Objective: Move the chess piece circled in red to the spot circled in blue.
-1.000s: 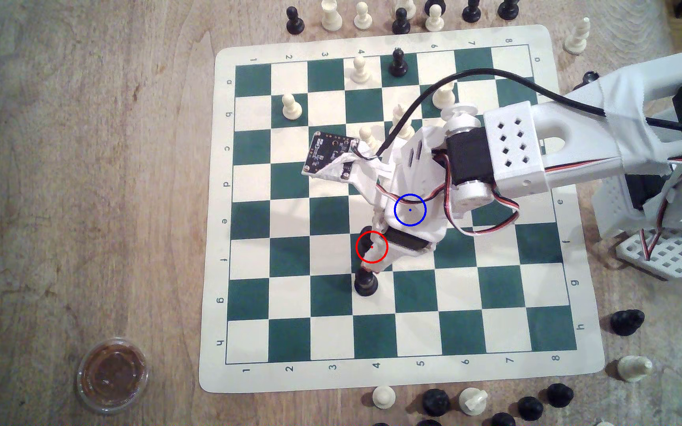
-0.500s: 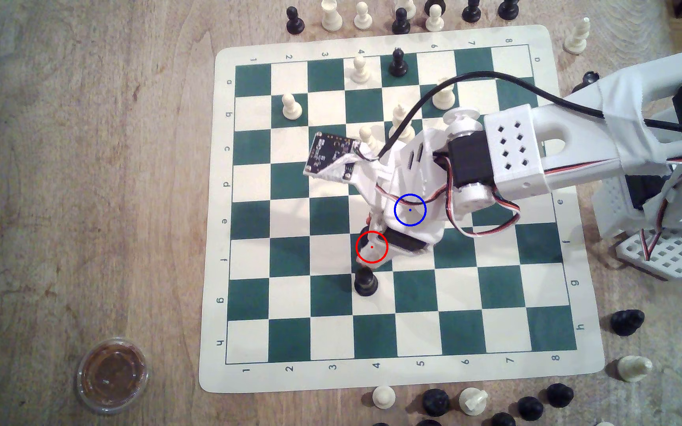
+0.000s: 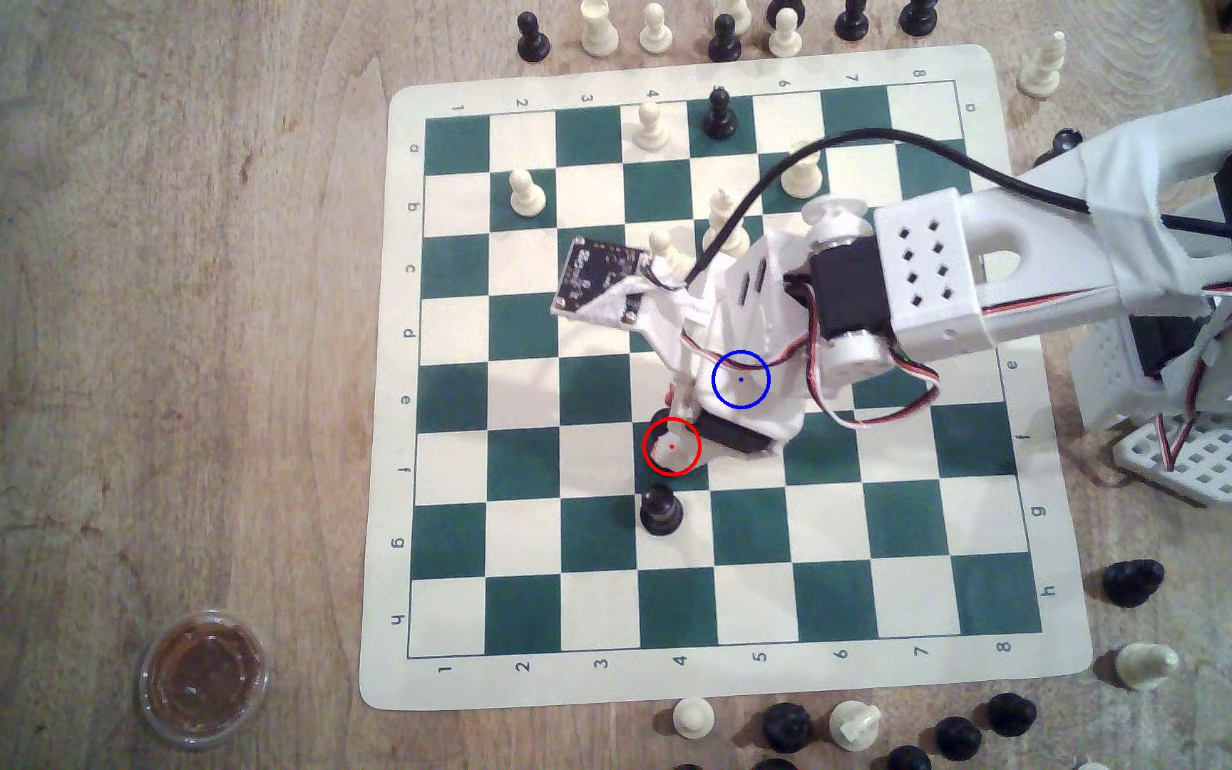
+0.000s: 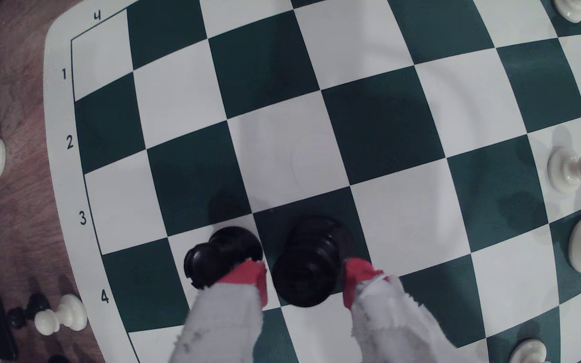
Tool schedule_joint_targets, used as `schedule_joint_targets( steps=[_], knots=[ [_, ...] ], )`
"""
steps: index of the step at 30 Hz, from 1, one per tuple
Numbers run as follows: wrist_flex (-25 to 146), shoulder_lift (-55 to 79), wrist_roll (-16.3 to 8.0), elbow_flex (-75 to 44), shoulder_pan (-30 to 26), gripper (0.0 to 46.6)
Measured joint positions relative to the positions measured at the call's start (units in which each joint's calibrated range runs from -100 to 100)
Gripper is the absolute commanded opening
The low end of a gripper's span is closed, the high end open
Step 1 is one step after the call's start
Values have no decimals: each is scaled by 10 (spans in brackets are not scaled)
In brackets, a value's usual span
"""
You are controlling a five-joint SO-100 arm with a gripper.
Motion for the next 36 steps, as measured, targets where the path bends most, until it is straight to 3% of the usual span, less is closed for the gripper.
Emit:
schedule_joint_targets(
  steps=[13, 20, 30, 36],
  knots=[
    [-14, 0, -1, 2, -4, 94],
    [-15, 0, -2, 2, -4, 3],
    [-33, -27, -6, 25, -12, 2],
    [-9, -119, 1, 26, 3, 2]
  ],
)
